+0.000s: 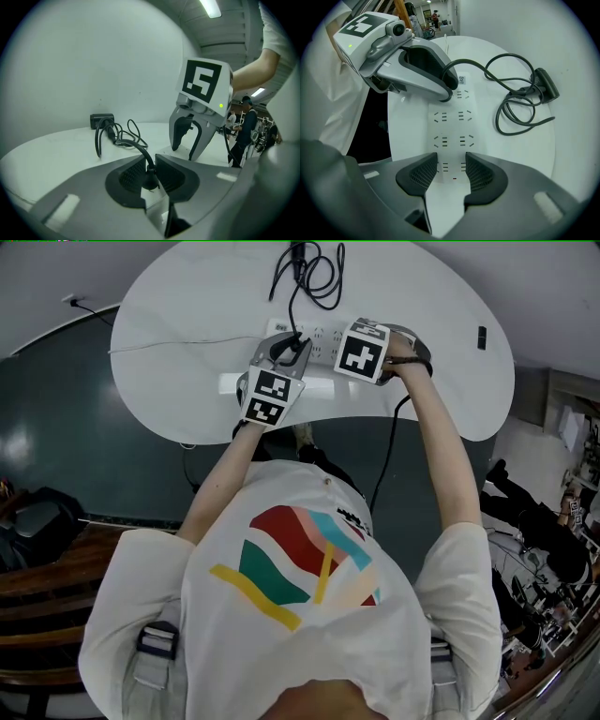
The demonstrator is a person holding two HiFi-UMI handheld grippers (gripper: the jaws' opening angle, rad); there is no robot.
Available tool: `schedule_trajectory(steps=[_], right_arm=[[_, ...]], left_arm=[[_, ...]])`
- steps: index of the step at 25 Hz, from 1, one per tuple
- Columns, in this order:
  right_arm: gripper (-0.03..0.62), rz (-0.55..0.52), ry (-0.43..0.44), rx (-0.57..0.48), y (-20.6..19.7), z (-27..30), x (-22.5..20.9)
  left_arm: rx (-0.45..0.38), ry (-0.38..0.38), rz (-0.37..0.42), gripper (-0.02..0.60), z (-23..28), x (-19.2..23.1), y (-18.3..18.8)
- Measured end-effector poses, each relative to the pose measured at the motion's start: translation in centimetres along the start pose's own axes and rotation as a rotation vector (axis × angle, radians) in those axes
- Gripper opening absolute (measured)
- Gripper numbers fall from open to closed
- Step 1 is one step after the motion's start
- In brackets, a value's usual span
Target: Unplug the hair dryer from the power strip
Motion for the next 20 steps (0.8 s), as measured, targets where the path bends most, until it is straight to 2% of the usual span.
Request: schedule_trajectory(steps=[4,9,16,18,20], right_arm=[[0.206,-0.013,-0.04,0.006,0.4,-0.2,-0.5],[0.206,0.005,0.009,0.01,0.1,0.1,0.0],[0.207,0.004,0.014,0.043,0.2,-0.2,-0.1],[0.207,0.0,0.02,0.036,0.3,-0.2,0.3],[0.207,-0.005,0.021,0.03,0.2,-0.2,0.4]], left_arm=[[-0.01,-0.007,0.02,0.054,-0.1,0.0,0.0],[-0.002,-0.055,0.023,0.049,-0.1,0.2,0.2],[-0.008,-0.092,0.054,0.048,-0.4,0.1,0.6],[-0.066,-0.115,0.005,0.048,-1.2,0.0,0.9],[-0.259,-0.193,-0.104,0.048,-2.4,-0.7,4.0]])
Point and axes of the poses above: the fingertips, and each gripper's own axes: z forward along the fingers, x to its left, y out of its top, the point moved 7 cm from there along -z, backward along the fingers, and after that the axes turned 3 degrees about -x, right-handed, at the moved point
